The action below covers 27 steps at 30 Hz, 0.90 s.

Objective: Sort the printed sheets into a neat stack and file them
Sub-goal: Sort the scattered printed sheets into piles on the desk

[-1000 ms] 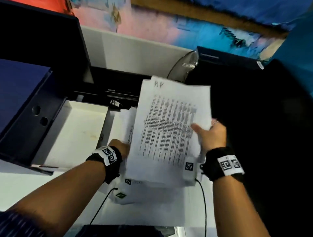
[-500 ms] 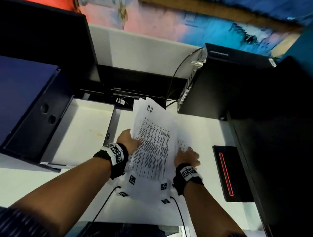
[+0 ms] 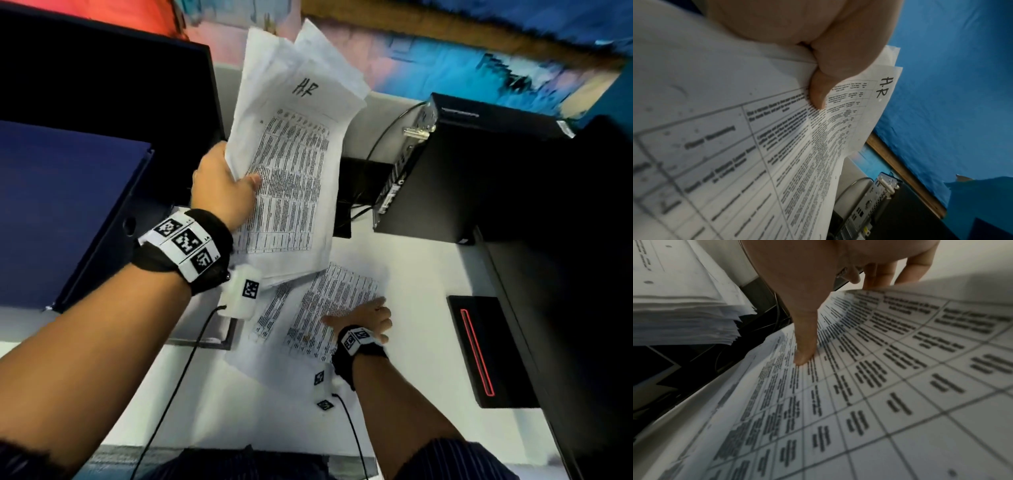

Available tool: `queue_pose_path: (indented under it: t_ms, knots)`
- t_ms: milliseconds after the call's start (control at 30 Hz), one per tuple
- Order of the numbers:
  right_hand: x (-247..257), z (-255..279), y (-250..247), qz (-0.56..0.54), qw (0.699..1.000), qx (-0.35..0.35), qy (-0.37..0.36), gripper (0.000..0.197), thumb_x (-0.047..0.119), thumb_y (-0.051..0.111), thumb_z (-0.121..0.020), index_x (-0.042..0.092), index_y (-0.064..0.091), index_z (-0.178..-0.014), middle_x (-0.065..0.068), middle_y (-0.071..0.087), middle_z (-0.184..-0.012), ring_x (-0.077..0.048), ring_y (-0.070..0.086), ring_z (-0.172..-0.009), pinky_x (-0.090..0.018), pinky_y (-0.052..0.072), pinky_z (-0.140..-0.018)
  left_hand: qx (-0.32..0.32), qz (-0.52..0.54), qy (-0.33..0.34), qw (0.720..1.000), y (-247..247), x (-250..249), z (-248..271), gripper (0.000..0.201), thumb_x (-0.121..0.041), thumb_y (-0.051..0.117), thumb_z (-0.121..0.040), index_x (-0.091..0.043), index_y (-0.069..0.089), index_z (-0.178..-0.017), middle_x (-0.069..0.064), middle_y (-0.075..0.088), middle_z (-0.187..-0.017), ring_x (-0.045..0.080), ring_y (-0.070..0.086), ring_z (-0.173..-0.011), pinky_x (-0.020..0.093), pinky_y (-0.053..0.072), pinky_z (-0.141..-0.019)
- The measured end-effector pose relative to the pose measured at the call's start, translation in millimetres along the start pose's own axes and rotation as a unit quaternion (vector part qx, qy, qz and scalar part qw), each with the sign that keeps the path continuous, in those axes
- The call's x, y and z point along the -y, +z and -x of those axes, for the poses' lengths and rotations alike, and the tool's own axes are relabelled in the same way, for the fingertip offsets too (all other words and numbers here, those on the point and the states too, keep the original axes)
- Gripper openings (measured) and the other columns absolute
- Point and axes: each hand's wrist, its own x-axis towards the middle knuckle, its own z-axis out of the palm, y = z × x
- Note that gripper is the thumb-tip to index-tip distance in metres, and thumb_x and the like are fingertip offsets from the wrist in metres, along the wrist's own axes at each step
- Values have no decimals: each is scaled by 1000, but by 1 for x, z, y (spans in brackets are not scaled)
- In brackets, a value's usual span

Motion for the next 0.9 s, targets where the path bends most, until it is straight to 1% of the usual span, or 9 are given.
queue_pose_path:
  t_ms: [167,233,367,433,500,600,667,767,900]
  knots:
    - [18,10,6,9,1000,13,25,118,63,84,-51,9,30,-142,-13,39,-140,-31,37,-128,-48,36,-101,-6,35,-32,999,-12,8,-9,39,-15,75,-81,-20,62,-117,0,69,-103,21,66,-94,41,57,-85]
    - [24,13,11,24,1000,2,11,95,55,79,-63,11,38,-136,-13,40,-136,-29,39,-124,-45,38,-100,-7,39,-38,999,-15,10,-12,39,-14,75,-82,-20,61,-118,0,69,-103,20,65,-93,40,57,-85]
    - [34,20,21,-29,999,20,-35,74,22,48,-100,-4,1,-152,-18,15,-159,-31,27,-144,-44,29,-114,-7,47,-50,998,-22,14,-17,40,-14,75,-82,-20,62,-119,-1,69,-103,20,66,-93,41,57,-84]
    - [32,26,16,-53,997,41,-40,66,23,39,-105,-4,1,-152,-17,6,-162,-31,18,-148,-43,21,-118,-1,52,-55,997,-23,16,-18,41,-14,75,-81,-20,61,-119,0,69,-103,20,66,-94,42,58,-84]
    - [30,26,8,-79,993,72,-53,65,25,51,-101,0,20,-152,-13,26,-157,-30,32,-142,-40,29,-114,7,61,-61,996,-22,18,-19,42,-12,75,-81,-18,61,-120,1,69,-105,21,66,-94,42,59,-84]
    - [22,28,-30,-178,983,1,-50,54,19,72,-83,7,50,-131,-14,62,-125,-31,63,-105,-33,54,-88,20,60,-85,994,-15,25,-13,44,-12,76,-82,-16,60,-123,3,69,-106,24,66,-96,41,58,-85]
    - [13,29,-70,-191,976,-59,-80,43,15,73,-81,10,53,-119,-16,66,-113,-29,63,-85,-28,53,-77,46,48,-107,992,-2,33,0,44,-11,75,-83,-14,60,-124,5,69,-109,26,65,-98,41,57,-86]
    - [4,33,-137,-145,963,-162,-159,40,15,76,-78,11,54,-112,-14,66,-104,-27,56,-84,-28,48,-77,118,-13,-158,980,26,48,26,37,-10,73,-83,-9,62,-118,10,69,-105,30,66,-95,41,57,-84]
    - [-2,50,-205,-104,933,-209,-273,45,20,82,-74,18,57,-112,1,63,-91,-18,55,-85,-24,45,-80,212,-77,-211,951,63,69,61,14,-5,68,-84,-8,55,-79,12,63,-81,26,60,-72,32,55,-66]
